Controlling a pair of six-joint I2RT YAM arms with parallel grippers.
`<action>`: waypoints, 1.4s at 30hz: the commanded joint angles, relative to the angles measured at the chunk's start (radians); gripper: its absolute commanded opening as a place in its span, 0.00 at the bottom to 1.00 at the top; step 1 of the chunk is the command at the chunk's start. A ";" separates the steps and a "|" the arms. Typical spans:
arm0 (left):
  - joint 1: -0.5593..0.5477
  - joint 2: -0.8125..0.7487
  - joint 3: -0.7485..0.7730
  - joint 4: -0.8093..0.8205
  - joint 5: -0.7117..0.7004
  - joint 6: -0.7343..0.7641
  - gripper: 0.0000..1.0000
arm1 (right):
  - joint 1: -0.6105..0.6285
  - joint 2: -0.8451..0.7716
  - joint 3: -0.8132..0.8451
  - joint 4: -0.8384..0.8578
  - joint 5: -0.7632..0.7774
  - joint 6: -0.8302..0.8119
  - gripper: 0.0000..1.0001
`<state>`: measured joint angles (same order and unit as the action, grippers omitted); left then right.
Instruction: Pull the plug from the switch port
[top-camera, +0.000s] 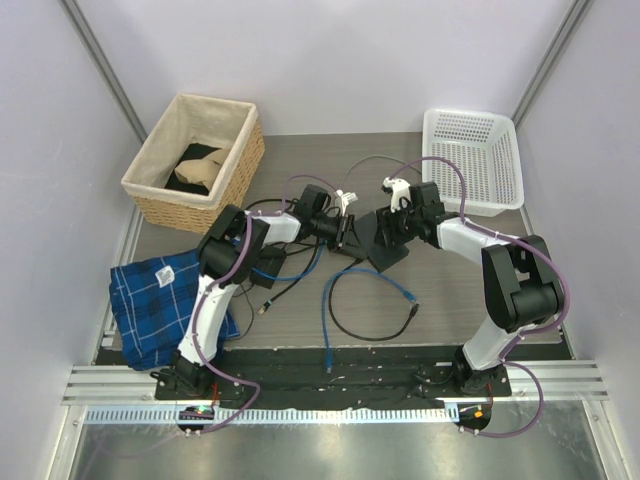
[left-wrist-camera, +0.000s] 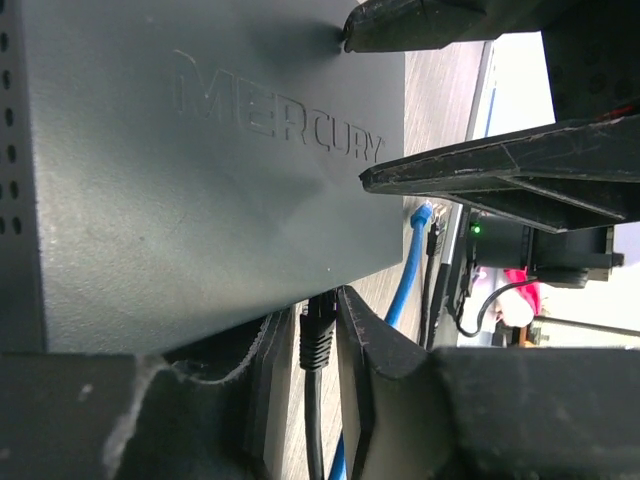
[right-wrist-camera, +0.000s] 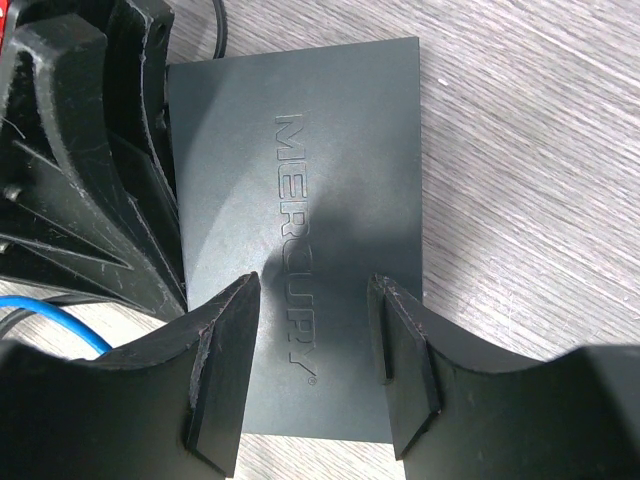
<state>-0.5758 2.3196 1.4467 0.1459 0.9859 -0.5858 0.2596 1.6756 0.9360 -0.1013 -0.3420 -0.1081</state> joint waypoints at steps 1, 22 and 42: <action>-0.021 0.049 -0.016 -0.032 -0.101 0.083 0.26 | 0.004 0.065 -0.046 -0.163 0.029 -0.002 0.55; -0.044 0.078 0.055 -0.203 -0.118 0.110 0.00 | 0.004 0.061 -0.052 -0.153 0.031 -0.001 0.56; -0.018 0.110 0.170 -0.296 -0.096 0.178 0.00 | 0.007 0.062 -0.065 -0.143 0.032 -0.001 0.55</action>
<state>-0.5888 2.3596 1.5688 -0.0341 0.9947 -0.4824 0.2600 1.6760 0.9321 -0.0921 -0.3355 -0.1112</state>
